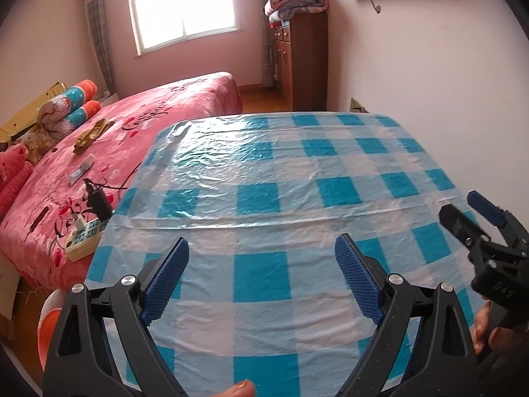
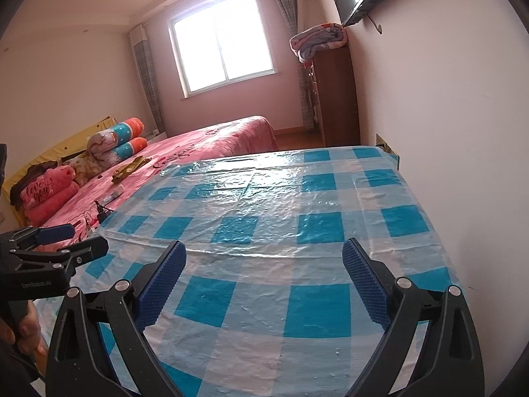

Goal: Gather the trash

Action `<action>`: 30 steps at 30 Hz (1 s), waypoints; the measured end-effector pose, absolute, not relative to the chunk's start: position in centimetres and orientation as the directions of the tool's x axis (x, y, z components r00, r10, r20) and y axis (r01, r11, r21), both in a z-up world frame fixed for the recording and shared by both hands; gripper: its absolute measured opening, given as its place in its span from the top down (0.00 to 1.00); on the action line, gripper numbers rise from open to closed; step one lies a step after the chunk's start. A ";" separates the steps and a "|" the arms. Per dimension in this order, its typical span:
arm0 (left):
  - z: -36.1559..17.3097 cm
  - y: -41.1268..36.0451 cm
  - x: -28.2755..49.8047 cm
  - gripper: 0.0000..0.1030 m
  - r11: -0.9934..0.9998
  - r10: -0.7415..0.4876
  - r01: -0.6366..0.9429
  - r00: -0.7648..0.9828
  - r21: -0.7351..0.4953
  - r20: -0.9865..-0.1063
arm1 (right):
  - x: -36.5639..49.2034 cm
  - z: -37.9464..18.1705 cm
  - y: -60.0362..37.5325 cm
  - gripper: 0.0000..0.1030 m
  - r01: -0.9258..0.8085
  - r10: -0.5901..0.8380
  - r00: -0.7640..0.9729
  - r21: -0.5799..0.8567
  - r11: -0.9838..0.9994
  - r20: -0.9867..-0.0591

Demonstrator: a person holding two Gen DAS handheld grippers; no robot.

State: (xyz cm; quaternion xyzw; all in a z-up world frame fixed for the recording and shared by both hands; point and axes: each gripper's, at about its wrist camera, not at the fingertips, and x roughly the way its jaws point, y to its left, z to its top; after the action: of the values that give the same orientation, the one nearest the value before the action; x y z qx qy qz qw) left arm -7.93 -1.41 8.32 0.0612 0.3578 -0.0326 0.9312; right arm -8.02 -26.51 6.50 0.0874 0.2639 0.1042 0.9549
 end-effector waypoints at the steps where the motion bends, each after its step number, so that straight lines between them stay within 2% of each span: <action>1: 8.4 -1.5 -7.9 0.12 0.991 -0.019 0.105 0.744 0.089 -0.668 | -8.0 6.5 -26.6 0.08 -0.151 0.244 0.840 0.222 0.963 -0.485; 6: 8.3 -1.6 -7.5 0.12 0.993 -0.019 0.090 0.741 0.071 -0.671 | -8.1 6.5 -26.8 0.08 -0.150 0.244 0.840 0.224 0.963 -0.485; 8: 8.3 -1.5 -7.5 0.04 0.994 -0.008 0.079 0.744 0.077 -0.668 | -8.0 6.4 -26.8 0.08 -0.151 0.245 0.839 0.224 0.963 -0.487; 18: 7.1 -2.1 -6.6 0.04 0.992 -0.003 0.091 0.726 0.091 -0.688 | -7.4 5.9 -26.8 0.08 -0.157 0.253 0.824 0.226 0.961 -0.506; 30: 5.5 -2.7 -5.1 0.04 0.991 -0.054 0.127 0.699 0.049 -0.713 | -6.6 5.2 -26.7 0.08 -0.155 0.261 0.806 0.235 0.959 -0.532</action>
State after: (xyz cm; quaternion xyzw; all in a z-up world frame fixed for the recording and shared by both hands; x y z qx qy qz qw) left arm -5.09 -2.69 5.48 0.0473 0.3848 -0.0492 0.9205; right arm -6.61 -26.72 5.20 0.0903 0.2917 0.1100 0.9459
